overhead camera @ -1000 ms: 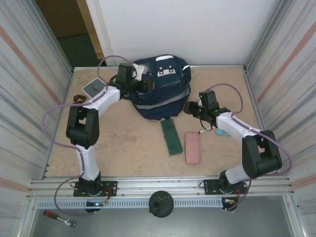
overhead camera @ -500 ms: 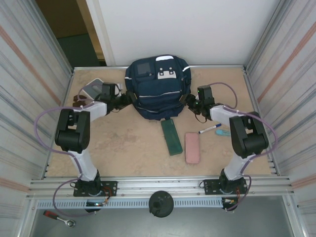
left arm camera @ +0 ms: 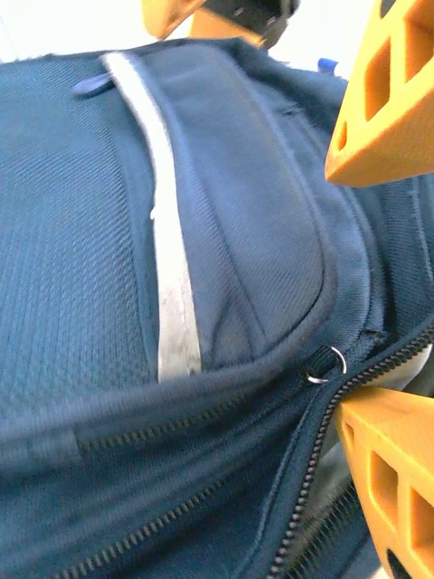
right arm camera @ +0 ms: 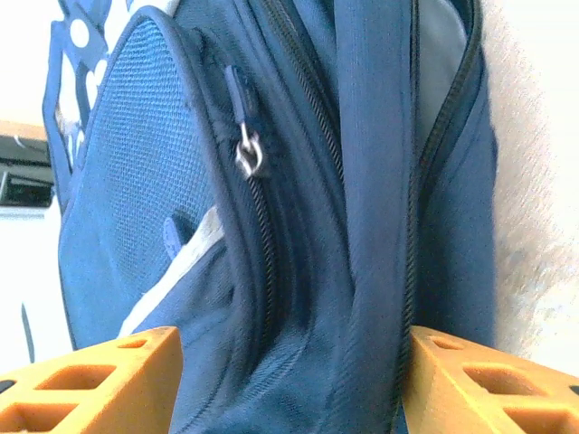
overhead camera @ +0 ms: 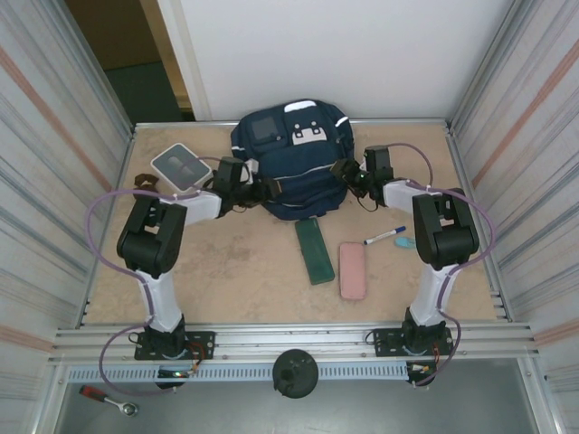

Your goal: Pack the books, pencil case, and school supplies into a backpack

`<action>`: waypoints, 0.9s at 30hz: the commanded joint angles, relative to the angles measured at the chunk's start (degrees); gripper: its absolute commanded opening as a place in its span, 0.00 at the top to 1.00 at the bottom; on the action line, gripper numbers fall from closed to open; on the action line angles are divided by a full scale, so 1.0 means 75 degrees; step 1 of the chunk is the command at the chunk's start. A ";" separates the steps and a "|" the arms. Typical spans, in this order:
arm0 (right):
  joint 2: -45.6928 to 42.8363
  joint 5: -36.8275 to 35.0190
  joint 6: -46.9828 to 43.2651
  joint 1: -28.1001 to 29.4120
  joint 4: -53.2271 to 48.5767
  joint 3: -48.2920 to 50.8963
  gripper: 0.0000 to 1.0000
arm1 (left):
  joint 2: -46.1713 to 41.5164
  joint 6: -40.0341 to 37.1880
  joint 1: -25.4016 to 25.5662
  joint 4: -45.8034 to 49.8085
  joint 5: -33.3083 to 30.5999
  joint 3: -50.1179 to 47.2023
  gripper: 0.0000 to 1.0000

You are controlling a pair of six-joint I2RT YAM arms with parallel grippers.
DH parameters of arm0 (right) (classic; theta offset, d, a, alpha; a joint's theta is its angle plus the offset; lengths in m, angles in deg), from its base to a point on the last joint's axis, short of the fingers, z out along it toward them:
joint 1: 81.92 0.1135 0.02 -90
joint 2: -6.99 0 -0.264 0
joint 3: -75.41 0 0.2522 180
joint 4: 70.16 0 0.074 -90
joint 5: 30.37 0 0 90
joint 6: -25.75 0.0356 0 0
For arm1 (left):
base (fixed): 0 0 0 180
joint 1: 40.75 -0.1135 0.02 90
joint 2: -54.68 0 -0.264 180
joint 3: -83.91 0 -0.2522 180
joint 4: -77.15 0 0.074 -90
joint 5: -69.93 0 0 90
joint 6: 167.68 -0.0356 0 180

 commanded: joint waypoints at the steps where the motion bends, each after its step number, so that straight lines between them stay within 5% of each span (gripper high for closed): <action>1: 0.0334 0.0353 -0.0224 -0.0174 -0.0436 -0.0551 0.38 | 0.0317 0.0093 0.0622 -0.0042 0.0259 0.0734 0.41; 8: 0.0666 0.0289 -0.1183 -0.0655 -0.1878 -0.1958 0.39 | 0.0966 -0.0773 0.1871 0.1155 0.0679 0.2715 0.41; 13: 0.0275 -0.0714 -0.2314 -0.0801 -0.3360 -0.2436 0.39 | 0.0365 -0.1799 0.2048 0.1637 0.0372 0.2592 0.40; 19: -0.0789 -0.1117 -0.2765 -0.0724 -0.3666 -0.1566 0.38 | -0.0660 -0.2769 0.1262 0.2078 -0.0929 0.1671 0.38; 27: -0.1547 -0.0241 -0.1966 -0.0032 -0.2590 0.0305 0.39 | 0.0255 -0.1960 -0.0557 0.1849 -0.0435 0.2092 0.38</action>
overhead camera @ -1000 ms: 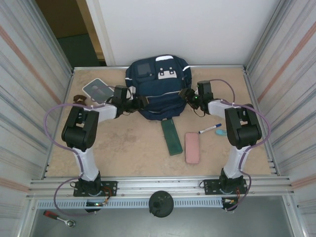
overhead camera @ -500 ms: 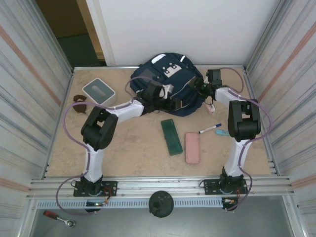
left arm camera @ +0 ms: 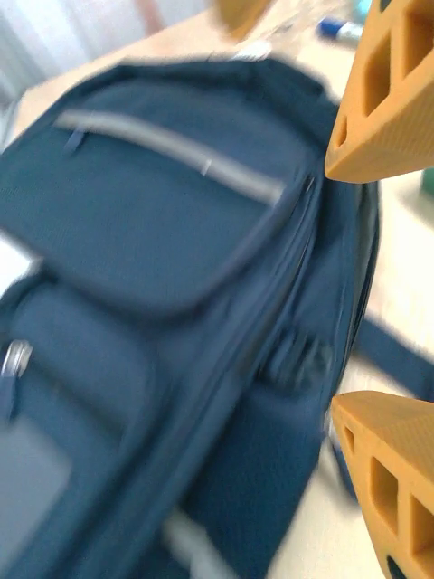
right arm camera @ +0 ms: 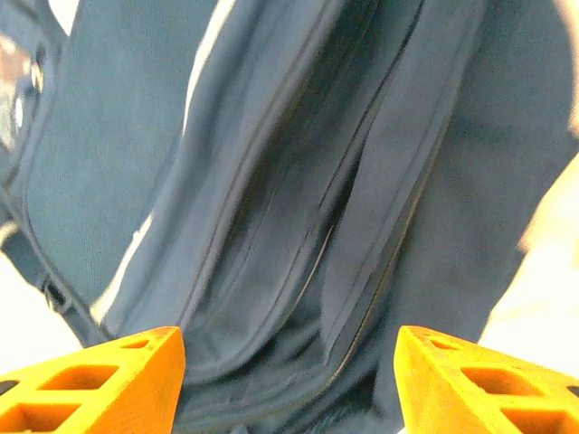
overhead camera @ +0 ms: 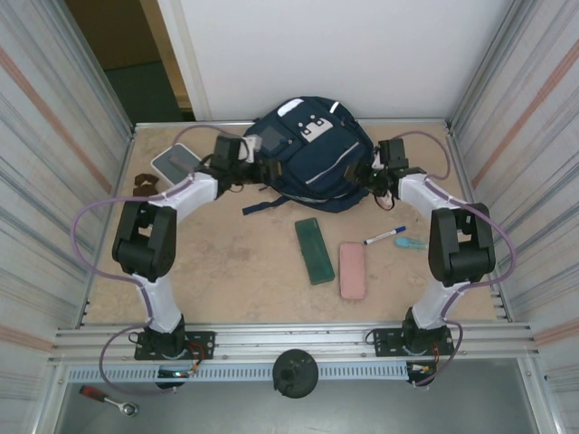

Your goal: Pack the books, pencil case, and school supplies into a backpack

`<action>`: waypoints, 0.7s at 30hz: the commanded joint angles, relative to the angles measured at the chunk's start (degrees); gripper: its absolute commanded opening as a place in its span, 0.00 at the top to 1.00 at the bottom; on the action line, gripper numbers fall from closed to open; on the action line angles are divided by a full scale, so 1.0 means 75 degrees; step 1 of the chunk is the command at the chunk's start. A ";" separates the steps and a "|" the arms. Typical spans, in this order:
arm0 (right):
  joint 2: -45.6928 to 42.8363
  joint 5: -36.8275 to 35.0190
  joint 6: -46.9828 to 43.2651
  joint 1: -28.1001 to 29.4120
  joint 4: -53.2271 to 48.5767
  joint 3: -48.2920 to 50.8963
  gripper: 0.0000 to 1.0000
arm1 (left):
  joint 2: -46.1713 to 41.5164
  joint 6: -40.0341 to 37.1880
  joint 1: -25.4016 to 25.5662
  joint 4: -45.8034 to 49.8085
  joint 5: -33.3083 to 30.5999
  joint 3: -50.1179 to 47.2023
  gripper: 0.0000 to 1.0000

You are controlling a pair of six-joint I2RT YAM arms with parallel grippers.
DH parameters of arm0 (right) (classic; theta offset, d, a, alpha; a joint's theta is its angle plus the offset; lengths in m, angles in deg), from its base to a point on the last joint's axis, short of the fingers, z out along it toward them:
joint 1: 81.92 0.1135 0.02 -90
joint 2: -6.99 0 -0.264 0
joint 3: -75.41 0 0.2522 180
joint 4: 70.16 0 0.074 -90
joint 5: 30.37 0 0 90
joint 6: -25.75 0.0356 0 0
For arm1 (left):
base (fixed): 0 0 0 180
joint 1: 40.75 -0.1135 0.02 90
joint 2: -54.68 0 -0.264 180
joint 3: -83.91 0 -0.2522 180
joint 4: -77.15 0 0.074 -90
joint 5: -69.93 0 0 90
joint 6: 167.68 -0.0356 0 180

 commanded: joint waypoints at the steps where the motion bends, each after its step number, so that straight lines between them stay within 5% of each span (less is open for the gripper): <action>1: -0.0244 0.0258 0.0310 0.0292 0.0404 0.0608 0.39 | 0.0772 0.0109 -0.0231 0.0170 0.0143 0.0670 0.38; 11: 0.0172 0.0047 0.0480 0.0416 0.0683 0.0851 0.39 | 0.2614 -0.0329 -0.0278 0.1006 0.0507 0.2660 0.39; 21: 0.1320 0.0280 0.0485 0.0205 0.0642 -0.0419 0.40 | 0.1417 -0.0360 -0.0172 0.0514 0.0191 0.0050 0.41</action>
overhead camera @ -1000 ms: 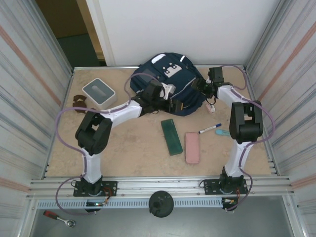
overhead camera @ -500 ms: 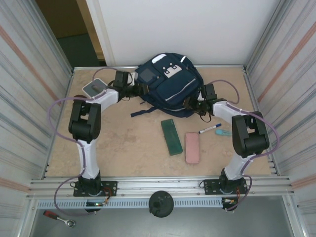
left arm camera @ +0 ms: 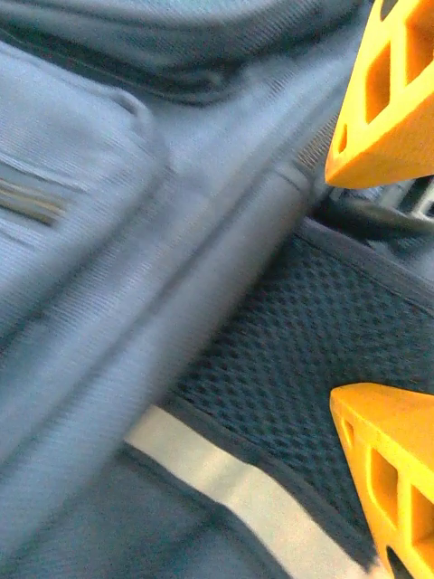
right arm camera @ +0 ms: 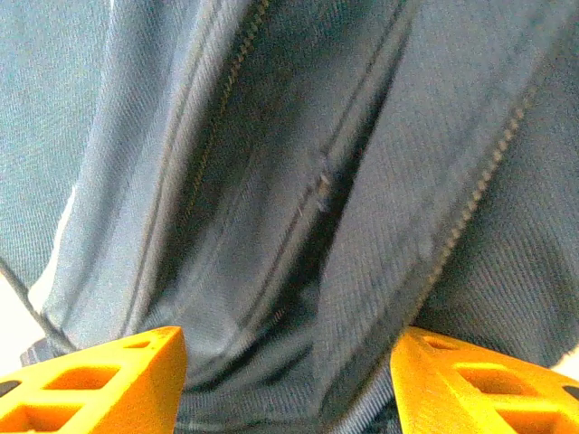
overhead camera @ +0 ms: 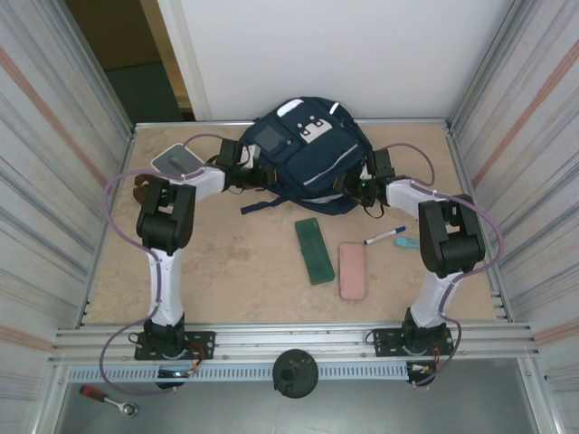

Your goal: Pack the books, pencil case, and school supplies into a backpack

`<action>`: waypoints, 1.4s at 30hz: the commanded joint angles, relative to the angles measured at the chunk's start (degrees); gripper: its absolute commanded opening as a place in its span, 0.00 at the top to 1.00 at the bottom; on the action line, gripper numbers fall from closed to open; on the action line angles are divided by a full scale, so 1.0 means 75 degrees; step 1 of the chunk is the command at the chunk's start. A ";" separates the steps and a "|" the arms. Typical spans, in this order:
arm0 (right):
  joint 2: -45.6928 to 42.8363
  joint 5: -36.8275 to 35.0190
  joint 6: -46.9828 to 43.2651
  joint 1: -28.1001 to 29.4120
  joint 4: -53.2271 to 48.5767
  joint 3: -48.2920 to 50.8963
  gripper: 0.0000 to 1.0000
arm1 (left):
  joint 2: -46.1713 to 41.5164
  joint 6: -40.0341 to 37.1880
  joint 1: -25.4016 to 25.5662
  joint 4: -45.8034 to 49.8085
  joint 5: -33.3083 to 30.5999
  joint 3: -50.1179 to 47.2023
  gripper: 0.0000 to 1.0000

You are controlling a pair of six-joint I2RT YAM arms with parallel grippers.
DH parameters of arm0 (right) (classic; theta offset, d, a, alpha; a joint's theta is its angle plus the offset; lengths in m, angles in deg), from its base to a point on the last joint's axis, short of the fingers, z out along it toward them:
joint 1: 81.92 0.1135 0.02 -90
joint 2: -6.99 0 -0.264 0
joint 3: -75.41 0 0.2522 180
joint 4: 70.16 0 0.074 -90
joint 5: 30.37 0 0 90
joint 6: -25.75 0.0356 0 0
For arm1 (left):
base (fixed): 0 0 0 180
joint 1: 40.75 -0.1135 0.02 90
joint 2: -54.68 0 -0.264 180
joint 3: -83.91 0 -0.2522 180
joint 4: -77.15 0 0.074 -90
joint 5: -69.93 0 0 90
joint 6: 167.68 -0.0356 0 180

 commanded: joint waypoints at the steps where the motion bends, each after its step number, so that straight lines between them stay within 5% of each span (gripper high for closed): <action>1: 0.0611 0.0121 0.0080 -0.0116 -0.0046 -0.0692 0.40 | -0.0749 -0.0148 0.0161 0.0232 -0.0042 -0.1012 0.41; 13: 0.2222 0.0360 -0.0172 -0.0417 -0.1071 -0.3436 0.41 | -0.2055 -0.0886 0.1331 -0.0130 0.0115 -0.2006 0.42; 21: 0.0638 -0.0435 -0.0675 -0.0356 -0.1071 -0.1850 0.40 | -0.2201 -0.0950 0.0775 -0.0179 -0.1069 -0.1455 0.41; 32: -0.0485 -0.0154 -0.0248 -0.0094 -0.0173 0.0309 0.40 | 0.0346 -0.1020 0.0295 0.0994 -0.1036 0.1609 0.41; 42: 0.0243 0.0276 0.0110 -0.0151 0.0314 0.0129 0.40 | 0.0176 -0.0847 0.0439 0.1096 -0.0797 0.0339 0.43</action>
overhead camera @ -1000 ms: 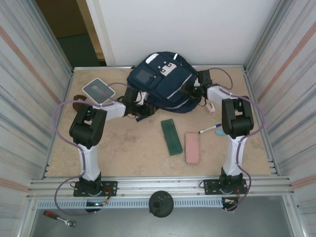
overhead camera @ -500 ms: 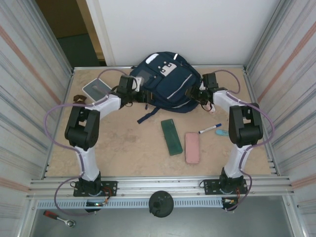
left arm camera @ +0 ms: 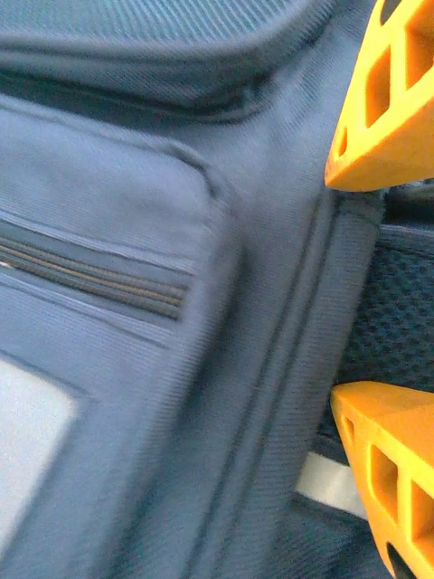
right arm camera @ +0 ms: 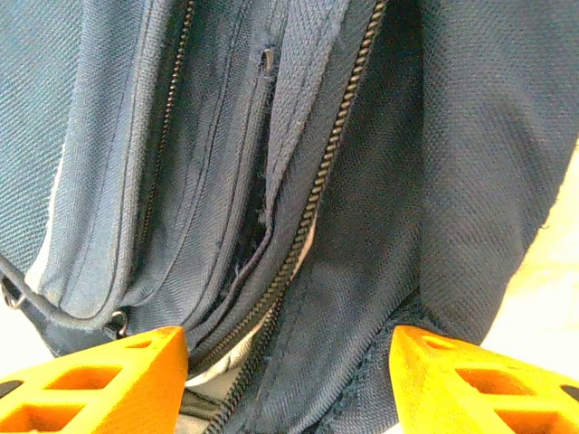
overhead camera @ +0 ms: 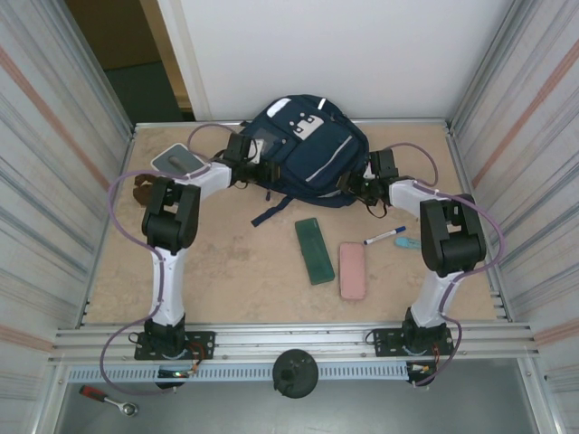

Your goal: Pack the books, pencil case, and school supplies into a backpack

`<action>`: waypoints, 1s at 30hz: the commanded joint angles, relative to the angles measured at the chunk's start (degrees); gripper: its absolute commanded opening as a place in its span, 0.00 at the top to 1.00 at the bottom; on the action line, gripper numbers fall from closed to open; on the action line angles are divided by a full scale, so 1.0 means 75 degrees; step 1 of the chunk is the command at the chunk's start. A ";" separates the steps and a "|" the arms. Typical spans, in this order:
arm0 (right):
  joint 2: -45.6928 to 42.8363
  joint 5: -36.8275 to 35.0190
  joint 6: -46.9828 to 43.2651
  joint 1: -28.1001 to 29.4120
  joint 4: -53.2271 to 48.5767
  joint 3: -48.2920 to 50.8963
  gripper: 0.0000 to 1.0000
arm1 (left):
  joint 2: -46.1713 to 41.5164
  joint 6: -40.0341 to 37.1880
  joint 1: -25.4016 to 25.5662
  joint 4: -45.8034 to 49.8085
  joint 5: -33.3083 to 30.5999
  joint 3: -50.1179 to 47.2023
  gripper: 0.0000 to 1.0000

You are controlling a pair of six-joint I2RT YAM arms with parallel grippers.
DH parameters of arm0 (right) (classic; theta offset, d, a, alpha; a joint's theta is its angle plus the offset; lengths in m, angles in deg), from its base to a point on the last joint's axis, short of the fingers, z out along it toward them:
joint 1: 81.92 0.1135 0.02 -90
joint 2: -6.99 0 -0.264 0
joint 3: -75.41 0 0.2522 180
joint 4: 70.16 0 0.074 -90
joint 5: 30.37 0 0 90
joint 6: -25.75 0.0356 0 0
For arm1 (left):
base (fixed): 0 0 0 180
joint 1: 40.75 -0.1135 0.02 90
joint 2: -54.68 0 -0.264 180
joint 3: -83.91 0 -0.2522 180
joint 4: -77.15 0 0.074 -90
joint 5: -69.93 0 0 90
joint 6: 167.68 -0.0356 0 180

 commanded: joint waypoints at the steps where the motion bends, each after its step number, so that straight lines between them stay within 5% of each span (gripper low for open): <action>1: 0.0313 0.0192 0.0255 -0.0017 0.0028 -0.0171 0.40 | -0.0288 0.0029 0.0192 0.0588 0.0223 -0.0828 0.44; 11: 0.1207 0.0650 0.0164 -0.0310 -0.0260 -0.1362 0.40 | -0.1308 0.0080 0.0998 0.0107 0.0071 -0.2977 0.45; 17: 0.2309 0.1084 0.0027 -0.0302 -0.0617 -0.2927 0.42 | -0.1642 -0.0293 0.1561 -0.0231 0.0358 -0.3099 0.45; 24: 0.3383 0.1269 -0.0396 -0.0368 -0.1805 -0.5180 0.42 | -0.1849 -0.2409 0.2503 0.0788 0.0293 -0.1824 0.44; 30: 0.2559 0.0872 -0.1009 -0.0453 -0.2324 -0.4835 0.42 | -0.2637 -0.4056 0.2436 0.0812 -0.0779 -0.2116 0.44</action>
